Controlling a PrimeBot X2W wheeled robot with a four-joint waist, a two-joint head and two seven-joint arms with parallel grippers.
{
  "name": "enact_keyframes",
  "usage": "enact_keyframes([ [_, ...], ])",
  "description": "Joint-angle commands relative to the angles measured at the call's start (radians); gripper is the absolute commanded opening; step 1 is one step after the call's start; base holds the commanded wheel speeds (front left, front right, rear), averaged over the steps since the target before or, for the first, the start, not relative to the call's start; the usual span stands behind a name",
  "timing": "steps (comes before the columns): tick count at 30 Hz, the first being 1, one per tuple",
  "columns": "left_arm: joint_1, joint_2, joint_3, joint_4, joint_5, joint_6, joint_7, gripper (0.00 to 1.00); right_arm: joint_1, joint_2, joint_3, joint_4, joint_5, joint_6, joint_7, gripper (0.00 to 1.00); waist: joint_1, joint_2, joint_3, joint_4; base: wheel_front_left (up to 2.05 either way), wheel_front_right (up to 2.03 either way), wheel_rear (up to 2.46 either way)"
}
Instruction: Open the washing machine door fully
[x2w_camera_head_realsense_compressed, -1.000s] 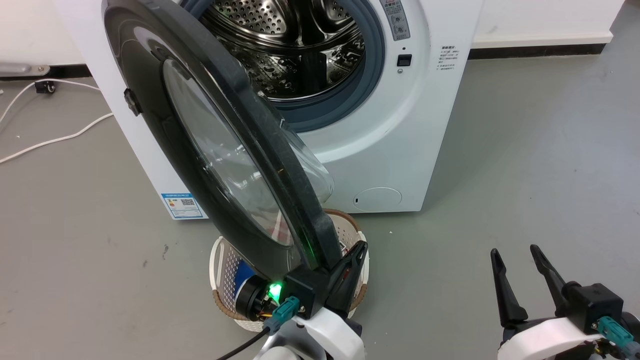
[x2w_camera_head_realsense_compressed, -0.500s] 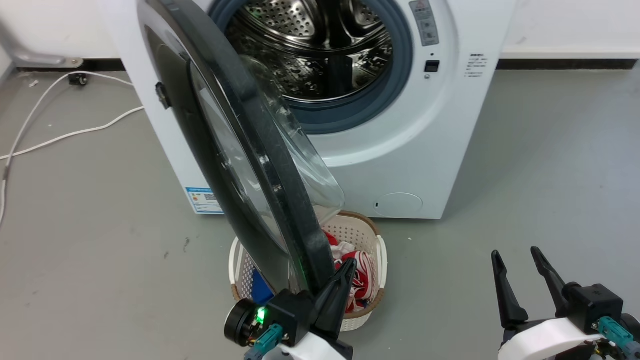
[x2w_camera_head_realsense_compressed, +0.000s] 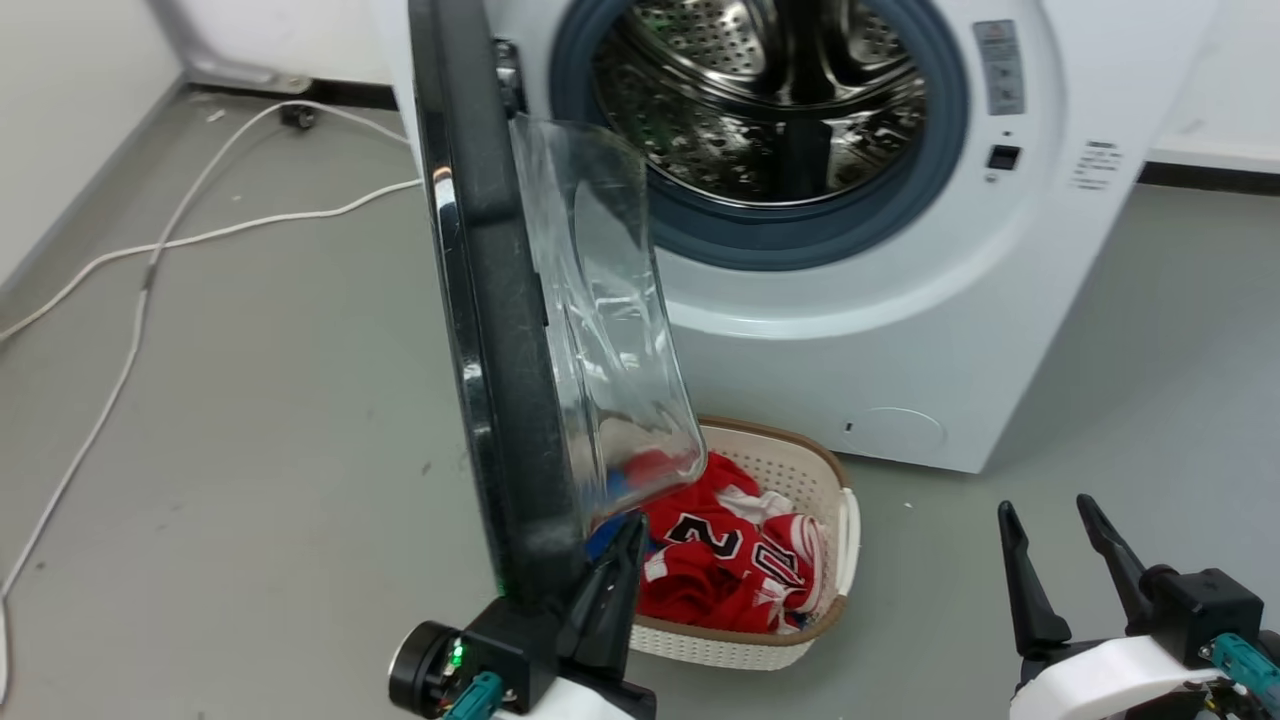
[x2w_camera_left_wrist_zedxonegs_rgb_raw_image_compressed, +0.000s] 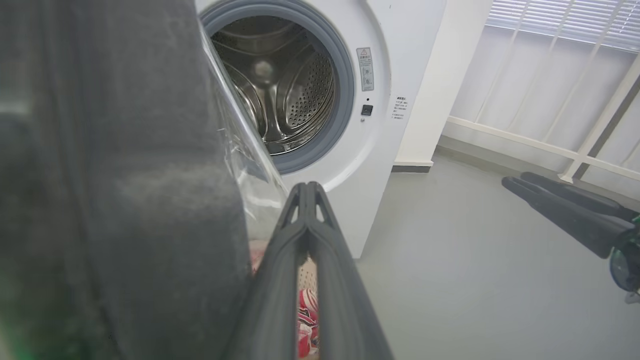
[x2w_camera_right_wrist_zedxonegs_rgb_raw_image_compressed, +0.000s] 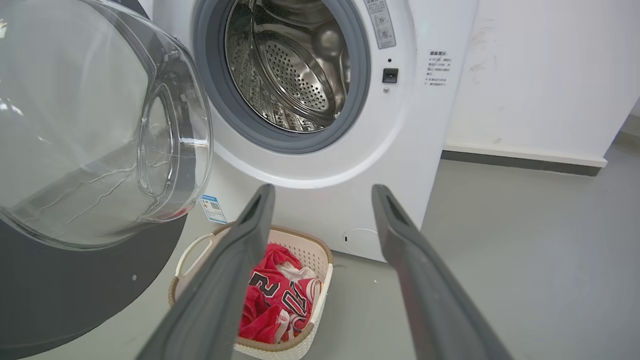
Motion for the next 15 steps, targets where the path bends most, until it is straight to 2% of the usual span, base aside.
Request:
enact_keyframes([
  [1, 0.013, 0.016, 0.028, -0.003, -0.005, 0.021, -0.007, 0.00, 0.003, -0.004, -0.005, -0.004, 0.003, 0.000, 0.000, 1.00, 0.0000, -0.0001, 0.003, 0.043, 0.00, 0.00, 0.00],
  [9, 0.020, 0.050, 0.105, -0.024, -0.018, 0.063, -0.033, 0.00, -0.007, 0.000, -0.014, -0.017, -0.004, 0.000, 0.006, 1.00, 0.0000, -0.0001, 0.024, 0.129, 0.00, 0.00, 0.00],
  [15, 0.015, 0.112, 0.205, -0.030, -0.063, 0.047, -0.056, 0.00, -0.019, -0.004, -0.018, -0.024, -0.007, 0.000, 0.009, 1.00, 0.0000, -0.0001, 0.036, 0.152, 0.00, 0.00, 0.00],
])
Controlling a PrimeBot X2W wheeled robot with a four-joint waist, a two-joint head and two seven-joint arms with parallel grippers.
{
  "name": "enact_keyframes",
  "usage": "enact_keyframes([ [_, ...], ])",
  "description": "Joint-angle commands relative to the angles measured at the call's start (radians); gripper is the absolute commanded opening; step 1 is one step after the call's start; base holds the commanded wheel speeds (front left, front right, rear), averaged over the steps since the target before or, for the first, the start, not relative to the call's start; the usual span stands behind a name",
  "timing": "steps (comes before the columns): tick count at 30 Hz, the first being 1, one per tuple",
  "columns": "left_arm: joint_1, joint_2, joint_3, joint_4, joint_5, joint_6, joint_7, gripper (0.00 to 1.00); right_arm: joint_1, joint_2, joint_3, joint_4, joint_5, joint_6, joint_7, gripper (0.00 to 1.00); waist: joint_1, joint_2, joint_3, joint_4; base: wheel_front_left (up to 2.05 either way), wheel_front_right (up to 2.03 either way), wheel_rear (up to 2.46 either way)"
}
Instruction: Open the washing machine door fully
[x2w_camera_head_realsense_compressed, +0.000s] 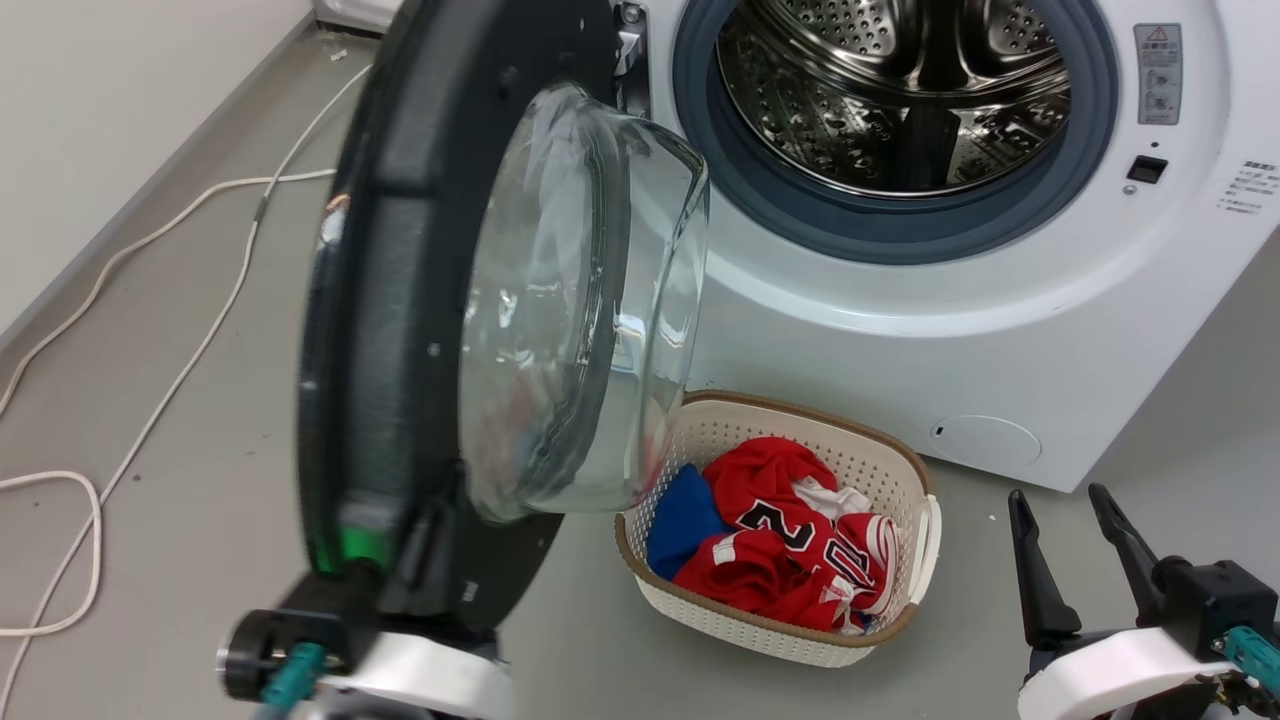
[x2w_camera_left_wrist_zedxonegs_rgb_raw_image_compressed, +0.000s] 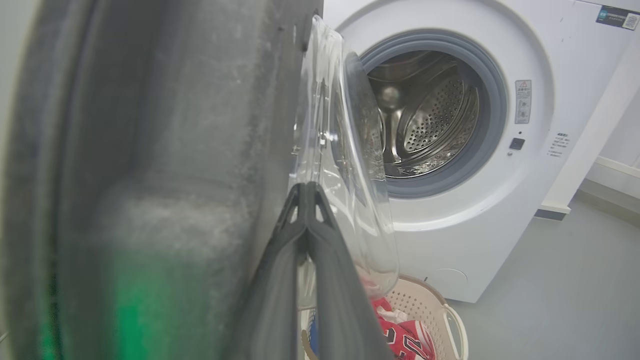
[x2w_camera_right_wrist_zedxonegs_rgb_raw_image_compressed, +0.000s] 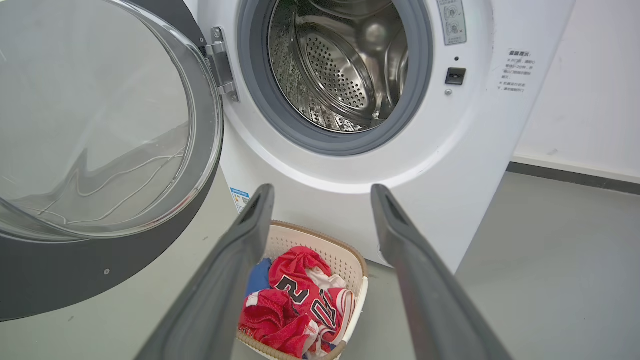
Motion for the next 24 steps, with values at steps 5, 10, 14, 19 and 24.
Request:
enact_keyframes([
  [5, -0.022, 0.076, 0.122, 0.051, -0.086, -0.040, -0.012, 0.00, -0.025, -0.013, 0.002, -0.015, 0.000, 0.000, 0.005, 1.00, 0.0000, 0.0000, 0.026, 0.005, 0.00, 0.00, 0.00],
  [10, -0.052, 0.112, 0.189, 0.117, -0.134, -0.061, -0.014, 0.00, -0.041, -0.025, 0.006, -0.015, 0.009, 0.000, 0.011, 1.00, 0.0000, 0.0000, 0.049, -0.013, 0.00, 0.00, 0.00],
  [14, -0.092, 0.150, 0.288, 0.211, -0.181, -0.069, -0.022, 0.00, -0.055, -0.035, 0.008, -0.015, 0.015, 0.000, 0.012, 1.00, 0.0000, 0.0000, 0.078, -0.042, 0.00, 0.00, 0.00],
  [19, -0.121, 0.174, 0.367, 0.267, -0.195, -0.075, -0.028, 0.00, -0.060, -0.042, -0.002, -0.013, 0.019, 0.000, 0.013, 1.00, 0.0000, 0.0000, 0.091, -0.055, 0.00, 0.00, 0.00],
  [24, -0.156, 0.186, 0.417, 0.330, -0.217, -0.105, -0.030, 0.00, -0.065, -0.045, -0.007, -0.014, 0.019, 0.000, 0.014, 1.00, 0.0000, 0.0000, 0.097, -0.058, 0.00, 0.00, 0.00],
])
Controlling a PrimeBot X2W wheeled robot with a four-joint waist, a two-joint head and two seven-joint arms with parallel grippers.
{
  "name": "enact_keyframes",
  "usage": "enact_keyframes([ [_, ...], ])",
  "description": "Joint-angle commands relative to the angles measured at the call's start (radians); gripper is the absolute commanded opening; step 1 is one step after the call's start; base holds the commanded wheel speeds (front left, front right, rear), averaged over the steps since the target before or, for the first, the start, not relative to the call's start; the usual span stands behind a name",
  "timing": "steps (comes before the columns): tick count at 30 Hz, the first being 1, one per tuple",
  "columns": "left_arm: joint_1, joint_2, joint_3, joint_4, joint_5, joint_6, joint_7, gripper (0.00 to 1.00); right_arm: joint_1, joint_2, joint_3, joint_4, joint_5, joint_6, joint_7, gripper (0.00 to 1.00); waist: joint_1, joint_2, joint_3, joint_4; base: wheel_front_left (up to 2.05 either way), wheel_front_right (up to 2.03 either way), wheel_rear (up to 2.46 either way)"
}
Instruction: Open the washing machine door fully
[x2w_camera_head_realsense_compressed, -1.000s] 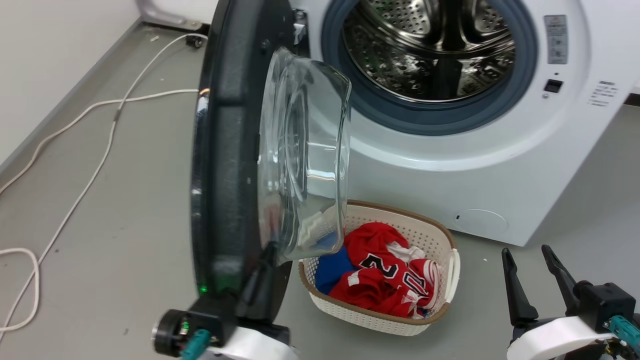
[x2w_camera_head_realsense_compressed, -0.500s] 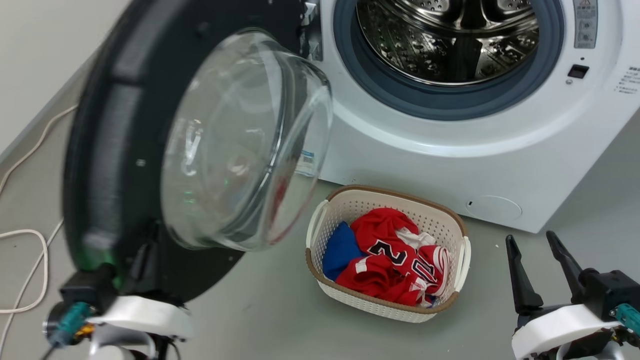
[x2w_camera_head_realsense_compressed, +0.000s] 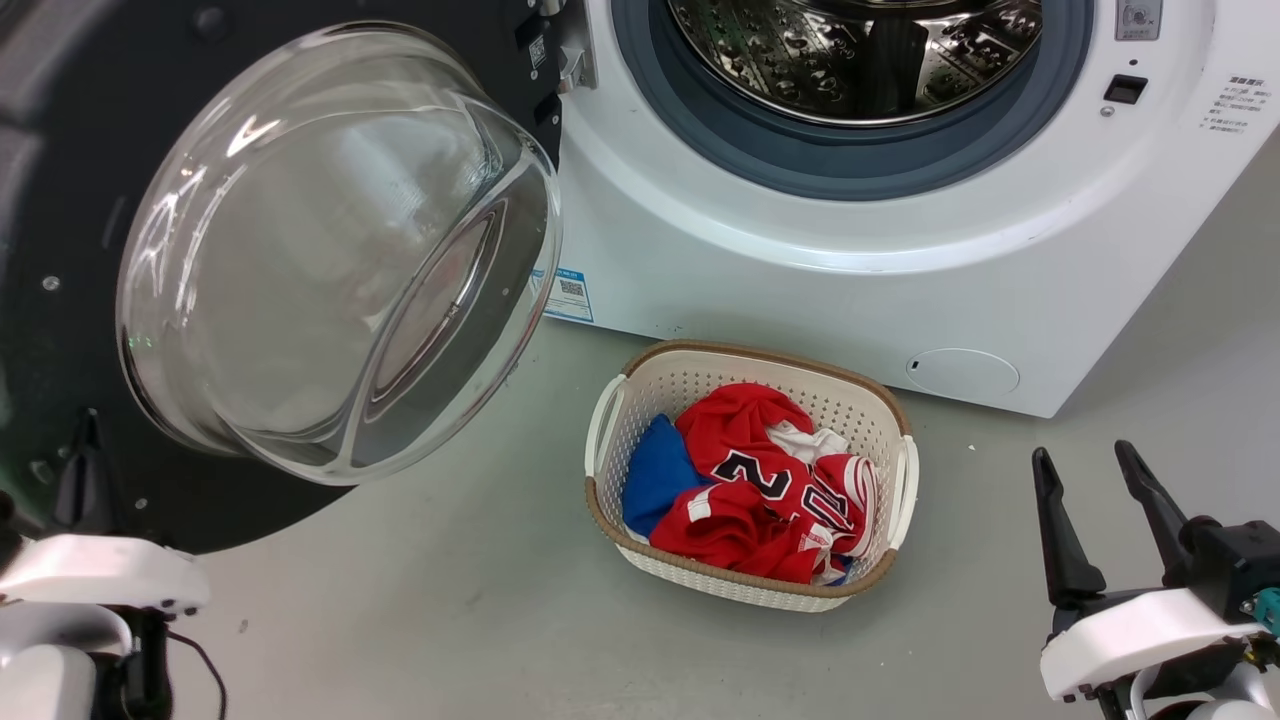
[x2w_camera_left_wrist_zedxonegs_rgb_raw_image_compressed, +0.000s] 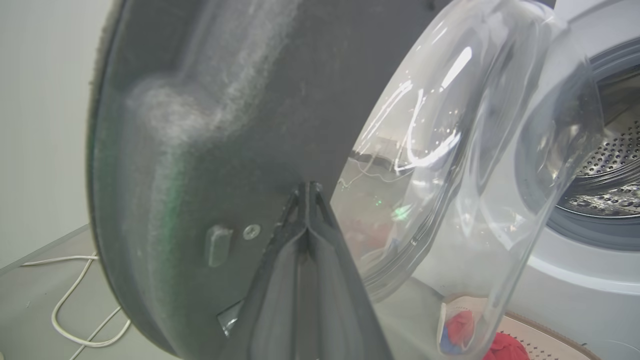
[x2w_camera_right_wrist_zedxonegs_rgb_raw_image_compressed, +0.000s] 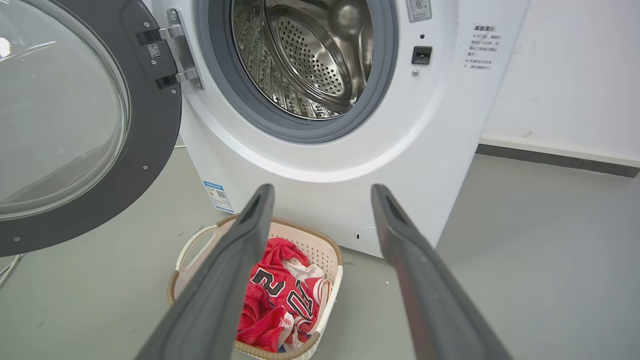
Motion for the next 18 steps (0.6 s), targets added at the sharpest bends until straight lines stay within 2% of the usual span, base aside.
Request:
enact_keyframes([
  [1, -0.023, 0.014, 0.020, 0.017, -0.004, -0.008, -0.007, 0.00, -0.014, -0.005, 0.000, -0.001, 0.005, 0.000, 0.001, 1.00, 0.0000, 0.0000, 0.001, -0.001, 0.00, 0.00, 0.00],
  [10, -0.048, -0.006, 0.058, 0.082, 0.044, -0.040, -0.005, 0.00, -0.022, 0.005, 0.011, 0.013, 0.008, 0.000, -0.008, 1.00, 0.0000, 0.0000, -0.012, -0.007, 0.00, 0.00, 0.00],
  [18, 0.023, -0.041, 0.026, 0.000, 0.128, -0.027, -0.005, 0.00, 0.007, 0.020, 0.014, 0.034, 0.008, 0.000, -0.016, 1.00, 0.0000, 0.0000, -0.061, -0.001, 0.00, 0.00, 0.00],
])
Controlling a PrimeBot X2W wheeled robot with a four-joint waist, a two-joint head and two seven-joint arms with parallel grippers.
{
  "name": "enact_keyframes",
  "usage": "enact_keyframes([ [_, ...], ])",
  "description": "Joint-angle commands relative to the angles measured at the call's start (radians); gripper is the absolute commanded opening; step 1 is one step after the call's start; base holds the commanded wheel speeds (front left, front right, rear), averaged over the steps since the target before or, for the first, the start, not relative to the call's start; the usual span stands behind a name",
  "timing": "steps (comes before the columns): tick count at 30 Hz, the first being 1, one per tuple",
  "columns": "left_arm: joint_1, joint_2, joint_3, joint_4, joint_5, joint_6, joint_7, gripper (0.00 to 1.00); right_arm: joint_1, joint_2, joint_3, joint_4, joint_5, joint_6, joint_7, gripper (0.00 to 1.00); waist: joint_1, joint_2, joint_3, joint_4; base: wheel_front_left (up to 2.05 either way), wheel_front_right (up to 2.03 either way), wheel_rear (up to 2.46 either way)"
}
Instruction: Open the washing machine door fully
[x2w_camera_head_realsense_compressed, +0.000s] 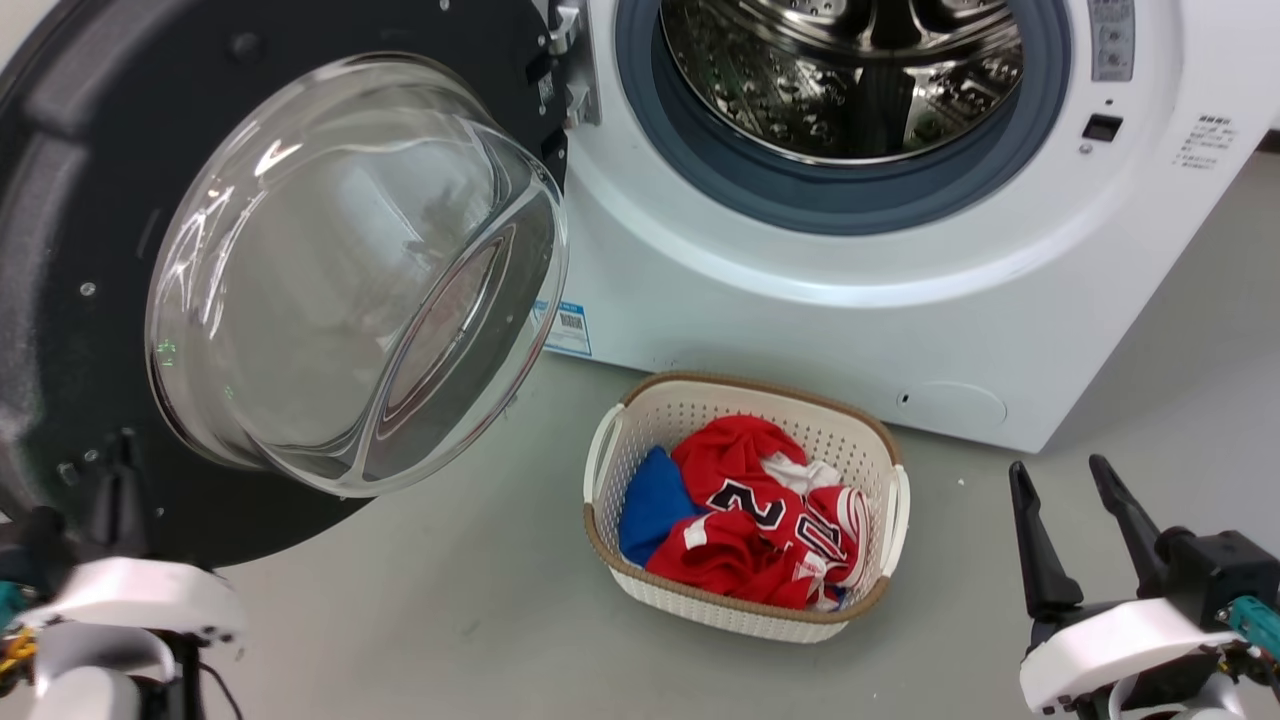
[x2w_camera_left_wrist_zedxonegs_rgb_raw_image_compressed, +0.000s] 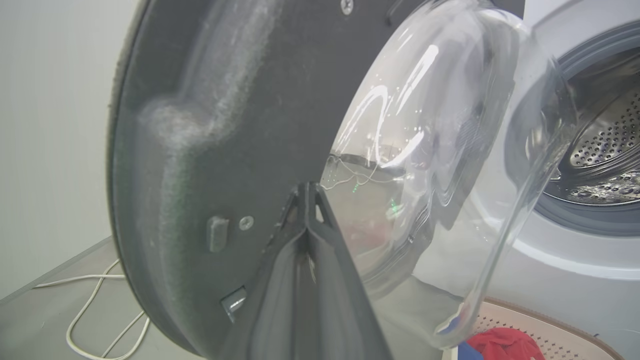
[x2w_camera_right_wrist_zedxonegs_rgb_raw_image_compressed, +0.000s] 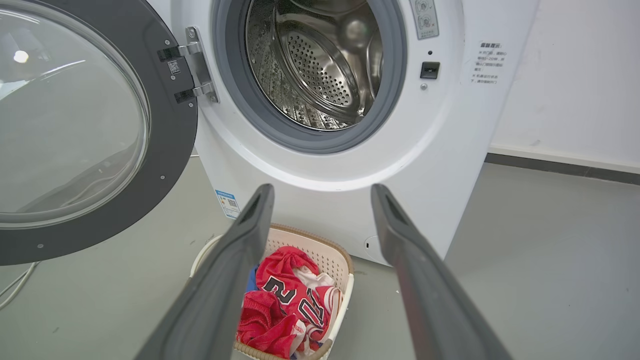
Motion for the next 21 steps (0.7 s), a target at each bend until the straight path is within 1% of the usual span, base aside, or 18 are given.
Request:
enact_keyframes([
  [1, 0.020, -0.008, -0.017, -0.028, 0.017, 0.005, -0.002, 0.00, 0.014, 0.005, -0.001, 0.007, -0.002, 0.000, -0.007, 1.00, -0.0001, 0.0000, -0.019, 0.002, 0.00, 0.00, 0.00],
  [6, 0.093, -0.025, -0.071, -0.150, 0.054, 0.024, 0.024, 0.00, 0.030, 0.016, 0.006, 0.018, -0.002, 0.000, -0.008, 1.00, -0.0001, 0.0000, -0.060, -0.008, 0.00, 0.00, 0.00],
  [10, 0.144, -0.049, -0.118, -0.254, 0.076, 0.041, 0.063, 0.00, 0.042, 0.022, 0.005, 0.018, -0.007, 0.000, -0.012, 1.00, -0.0001, 0.0000, -0.083, -0.025, 0.00, 0.00, 0.00],
  [14, 0.153, -0.070, -0.198, -0.323, 0.104, 0.031, 0.111, 0.00, 0.047, 0.026, 0.010, 0.014, -0.013, 0.000, -0.005, 1.00, -0.0001, 0.0000, -0.096, -0.053, 0.00, 0.00, 0.00],
  [17, 0.136, -0.090, -0.259, -0.333, 0.121, 0.015, 0.136, 0.00, 0.042, 0.026, 0.019, 0.011, -0.015, 0.000, 0.001, 1.00, -0.0001, 0.0000, -0.101, -0.085, 0.00, 0.00, 0.00],
  [21, 0.121, -0.109, -0.307, -0.282, 0.137, 0.000, 0.133, 0.00, 0.038, 0.024, 0.034, 0.006, -0.022, 0.000, 0.006, 1.00, -0.0001, 0.0000, -0.108, -0.137, 0.00, 0.00, 0.00],
])
